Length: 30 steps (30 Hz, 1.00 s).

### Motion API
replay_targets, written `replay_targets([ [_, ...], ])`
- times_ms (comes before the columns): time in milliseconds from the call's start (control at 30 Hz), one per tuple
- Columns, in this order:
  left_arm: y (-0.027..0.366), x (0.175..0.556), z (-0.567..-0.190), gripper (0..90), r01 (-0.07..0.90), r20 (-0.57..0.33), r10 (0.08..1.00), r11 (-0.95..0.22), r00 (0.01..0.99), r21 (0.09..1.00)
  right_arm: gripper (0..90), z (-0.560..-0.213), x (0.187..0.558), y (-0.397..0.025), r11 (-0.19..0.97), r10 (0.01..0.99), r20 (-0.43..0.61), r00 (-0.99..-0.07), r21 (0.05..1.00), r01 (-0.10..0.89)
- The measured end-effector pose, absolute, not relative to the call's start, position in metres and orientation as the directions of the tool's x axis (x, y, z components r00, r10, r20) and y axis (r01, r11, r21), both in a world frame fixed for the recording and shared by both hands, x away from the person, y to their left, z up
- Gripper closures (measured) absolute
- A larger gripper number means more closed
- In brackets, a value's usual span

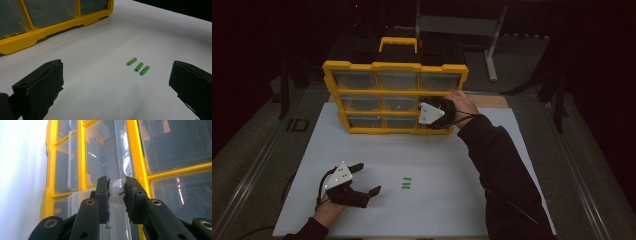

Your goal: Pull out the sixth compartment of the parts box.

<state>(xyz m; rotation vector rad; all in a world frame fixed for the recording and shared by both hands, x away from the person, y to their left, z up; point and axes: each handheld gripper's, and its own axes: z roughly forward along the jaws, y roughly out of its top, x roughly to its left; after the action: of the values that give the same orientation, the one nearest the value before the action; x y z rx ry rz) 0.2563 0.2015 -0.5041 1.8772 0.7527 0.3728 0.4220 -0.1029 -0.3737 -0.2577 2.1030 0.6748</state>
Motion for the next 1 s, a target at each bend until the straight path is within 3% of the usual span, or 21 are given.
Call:
replay_targets([
  [1000, 0.201, 0.256, -0.504, 0.0, 0.328, -0.078, 0.650, -0.273, 0.756, 0.905, 74.3, -0.373, 0.391, -0.108, 0.809, 0.034, -0.812, -0.583, 0.365, -0.461],
])
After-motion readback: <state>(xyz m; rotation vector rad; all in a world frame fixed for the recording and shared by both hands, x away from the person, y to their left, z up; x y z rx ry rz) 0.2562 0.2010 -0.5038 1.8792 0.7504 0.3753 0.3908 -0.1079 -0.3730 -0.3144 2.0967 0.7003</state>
